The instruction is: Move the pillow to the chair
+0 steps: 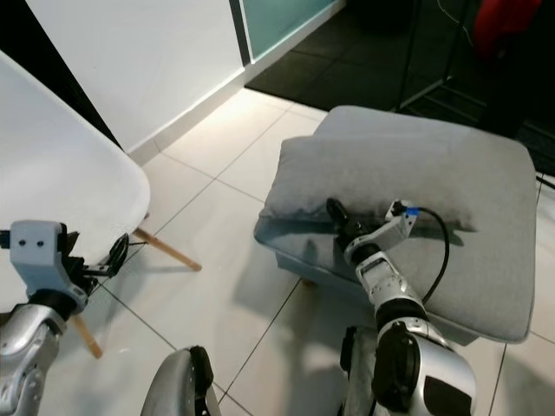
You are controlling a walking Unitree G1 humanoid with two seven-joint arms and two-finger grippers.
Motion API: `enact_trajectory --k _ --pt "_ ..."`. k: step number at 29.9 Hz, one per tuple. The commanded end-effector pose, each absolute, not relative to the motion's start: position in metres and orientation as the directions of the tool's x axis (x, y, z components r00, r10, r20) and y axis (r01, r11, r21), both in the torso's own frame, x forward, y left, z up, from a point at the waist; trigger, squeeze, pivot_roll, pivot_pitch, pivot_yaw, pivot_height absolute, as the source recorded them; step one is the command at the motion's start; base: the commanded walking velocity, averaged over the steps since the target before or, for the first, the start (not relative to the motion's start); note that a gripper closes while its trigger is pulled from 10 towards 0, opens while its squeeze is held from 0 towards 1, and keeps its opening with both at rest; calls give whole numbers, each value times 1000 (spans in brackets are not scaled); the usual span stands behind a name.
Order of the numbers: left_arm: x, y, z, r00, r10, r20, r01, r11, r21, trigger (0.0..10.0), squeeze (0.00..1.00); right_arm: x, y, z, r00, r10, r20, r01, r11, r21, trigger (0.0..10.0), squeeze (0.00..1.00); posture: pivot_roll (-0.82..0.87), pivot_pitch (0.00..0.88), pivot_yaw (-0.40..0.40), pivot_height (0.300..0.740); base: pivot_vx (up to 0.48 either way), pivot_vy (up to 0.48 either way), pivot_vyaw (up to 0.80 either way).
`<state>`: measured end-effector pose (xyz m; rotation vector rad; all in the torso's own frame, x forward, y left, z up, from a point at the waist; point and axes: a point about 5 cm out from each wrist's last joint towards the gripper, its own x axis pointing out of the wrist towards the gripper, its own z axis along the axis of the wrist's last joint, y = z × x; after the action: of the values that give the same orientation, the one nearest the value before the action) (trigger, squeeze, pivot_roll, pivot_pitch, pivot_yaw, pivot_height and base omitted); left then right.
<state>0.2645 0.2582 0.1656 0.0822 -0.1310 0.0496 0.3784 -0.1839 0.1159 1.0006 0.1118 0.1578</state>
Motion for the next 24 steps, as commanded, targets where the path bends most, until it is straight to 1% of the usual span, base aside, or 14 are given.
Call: enact_trajectory --k 1,3,4,7,8,9,12,15,16,17,18,19,24 --pt "258 263 166 992 52 111 -62 994 87 10000 0 378 -190 115 988 150 -26 -55 517 854 10000 0 144 333 77 436 0 0 0" --pt "255 263 170 992 54 113 -64 994 91 10000 0 378 -198 118 993 114 -7 -51 502 863 10000 0 158 333 73 436 0 0 0" --pt "255 263 170 992 54 113 -64 994 91 10000 0 378 -198 118 993 114 -7 -51 502 863 10000 0 158 333 73 436 0 0 0" --pt "248 266 177 992 59 115 -71 992 102 10000 0 379 -207 119 997 48 -54 21 522 853 10000 0 191 341 73 436 0 0 0" --pt "246 267 178 992 61 112 -73 991 110 10000 0 379 -210 119 998 23 -53 34 501 865 10000 0 209 346 74 436 0 0 0" --pt "246 267 178 992 61 112 -73 991 110 10000 0 379 -210 119 998 23 -53 34 501 865 10000 0 209 346 74 436 0 0 0" --pt "240 269 183 992 70 108 -83 989 125 10000 0 379 -214 122 1000 -13 -22 25 437 899 10000 0 247 349 77 436 0 0 0" --pt "239 270 184 992 74 107 -87 988 125 10000 0 380 -215 123 1000 -18 -17 23 427 904 10000 0 247 349 77 436 0 0 0" --pt "235 270 189 992 68 105 -84 985 150 10000 0 380 -216 124 1000 -27 -1 11 399 917 9608 0 284 353 85 436 0 0 0" --pt "235 270 189 992 68 105 -84 985 150 10000 0 380 -216 124 1000 -27 -1 11 399 917 9608 0 284 353 85 436 0 0 0" --pt "233 270 191 993 65 103 -80 984 159 10000 0 380 -217 125 999 -36 7 8 384 924 3373 0 293 356 86 436 0 0 0" --pt "230 270 195 993 59 100 -76 982 174 10000 0 380 -219 128 998 -54 35 -14 352 936 0 0 304 362 88 436 0 0 0" --pt "227 271 197 993 60 99 -77 981 179 10000 0 382 -219 133 996 -61 68 -43 337 941 0 0 312 363 89 436 0 0 0"
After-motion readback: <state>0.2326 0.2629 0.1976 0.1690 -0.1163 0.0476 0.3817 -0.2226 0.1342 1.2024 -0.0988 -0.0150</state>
